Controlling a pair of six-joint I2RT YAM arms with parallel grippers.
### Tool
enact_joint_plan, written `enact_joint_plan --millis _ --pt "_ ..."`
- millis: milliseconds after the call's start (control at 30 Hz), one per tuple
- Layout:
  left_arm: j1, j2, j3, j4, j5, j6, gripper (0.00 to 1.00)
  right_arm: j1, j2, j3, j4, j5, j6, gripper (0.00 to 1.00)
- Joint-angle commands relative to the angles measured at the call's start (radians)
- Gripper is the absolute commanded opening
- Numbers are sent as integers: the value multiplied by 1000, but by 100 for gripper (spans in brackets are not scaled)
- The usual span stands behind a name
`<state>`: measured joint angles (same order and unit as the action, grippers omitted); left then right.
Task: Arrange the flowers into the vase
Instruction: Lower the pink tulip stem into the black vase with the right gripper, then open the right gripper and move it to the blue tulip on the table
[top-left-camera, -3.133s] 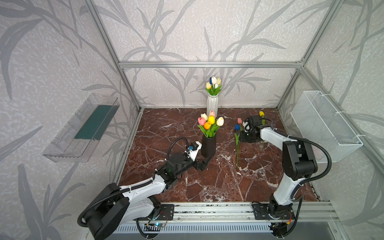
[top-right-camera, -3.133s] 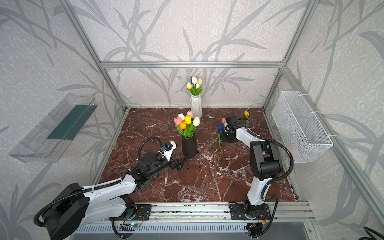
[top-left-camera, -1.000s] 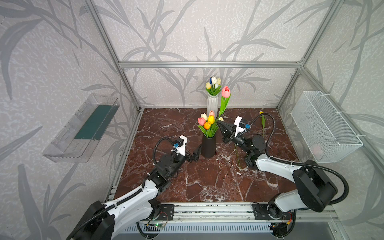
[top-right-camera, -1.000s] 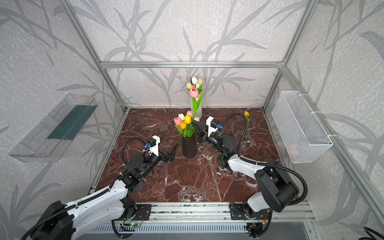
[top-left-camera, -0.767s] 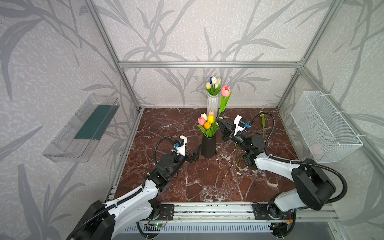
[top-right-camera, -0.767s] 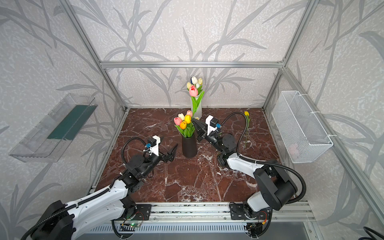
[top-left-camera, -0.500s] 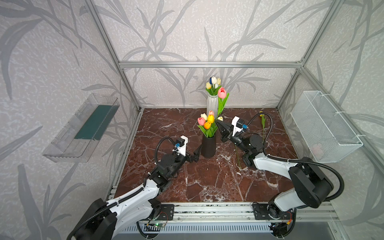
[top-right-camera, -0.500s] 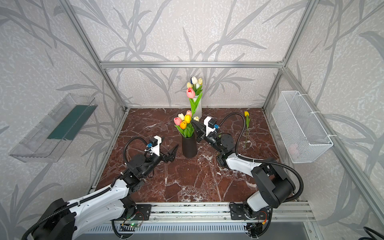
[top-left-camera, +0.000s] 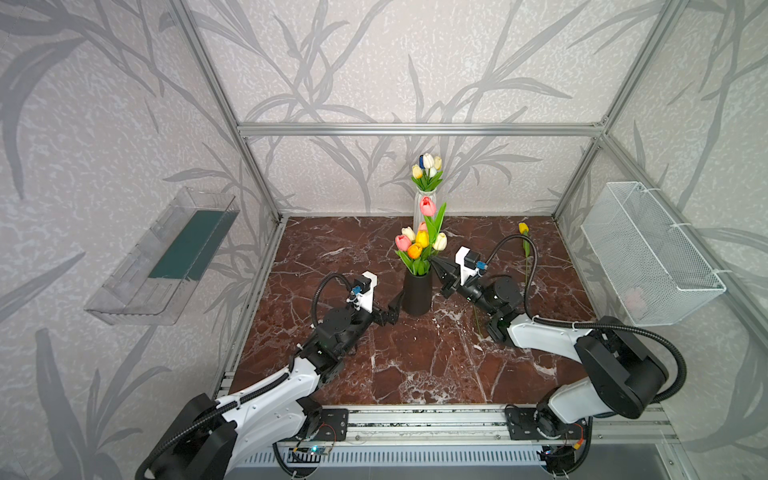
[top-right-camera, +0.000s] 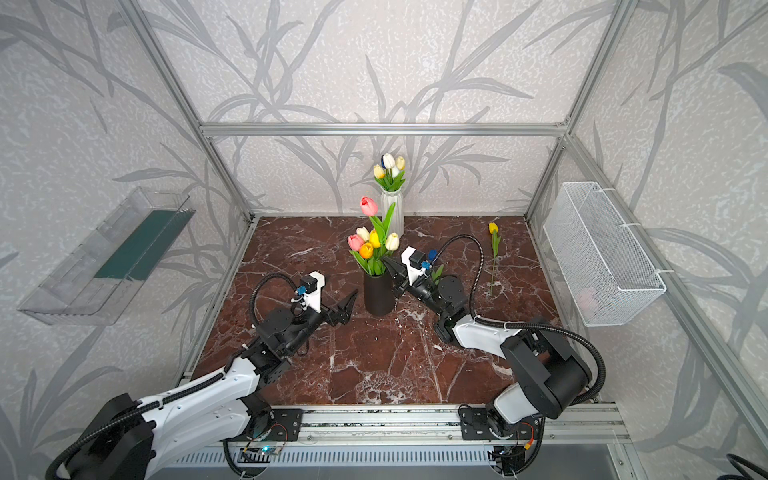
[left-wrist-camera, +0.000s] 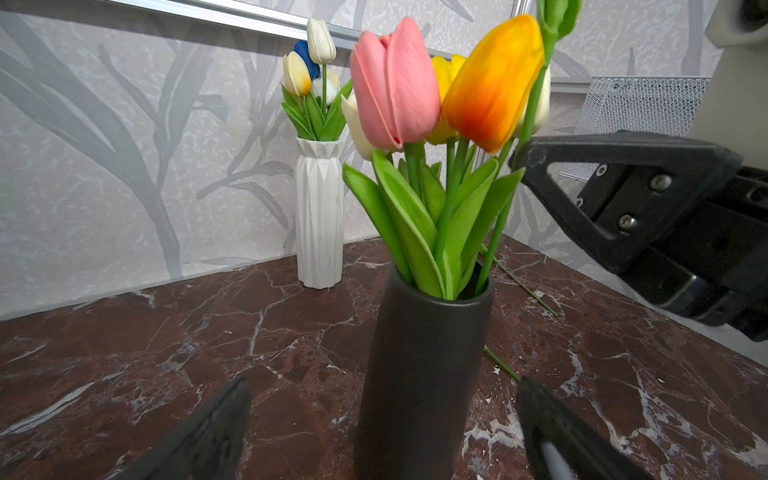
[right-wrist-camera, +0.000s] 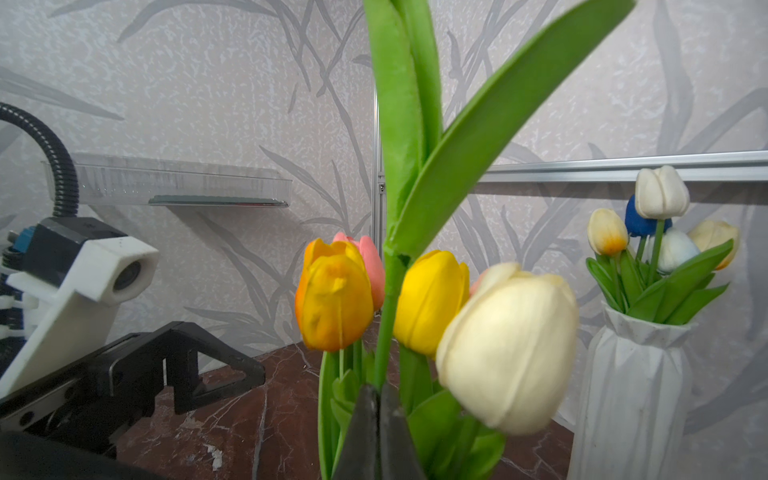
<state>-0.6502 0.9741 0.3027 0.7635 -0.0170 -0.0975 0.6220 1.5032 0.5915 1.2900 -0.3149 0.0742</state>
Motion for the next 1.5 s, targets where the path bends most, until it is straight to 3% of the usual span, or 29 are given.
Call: enact_joint_plan --millis 0,367,600,700,967,1100,1200,1267,1333,1467 --pt "4 2 0 28 3 1 99 8 -15 -20 5 5 -35 0" --pt "5 19 0 41 -6 4 100 31 -12 -30 -101 57 -82 4" --pt "5 18 0 40 -6 5 99 39 -35 -58 -88 80 -83 18" --pt "4 17 0 37 -8 7 100 39 -59 -64 -101 81 -86 32" --pt "5 21 -6 48 -10 8 100 39 -190 -107 -173 75 -129 47" --pt "7 26 0 43 -13 19 99 39 -291 -124 -279 77 -155 48" --pt "7 39 7 62 -7 20 100 38 -350 -127 -363 152 -159 43" --pt "8 51 20 58 26 26 99 22 -370 -113 -437 264 -141 47" --pt "7 68 34 43 67 44 100 -36 -377 -99 -506 275 -87 49" --pt "6 99 52 9 180 95 100 -163 -362 -44 -731 408 87 48"
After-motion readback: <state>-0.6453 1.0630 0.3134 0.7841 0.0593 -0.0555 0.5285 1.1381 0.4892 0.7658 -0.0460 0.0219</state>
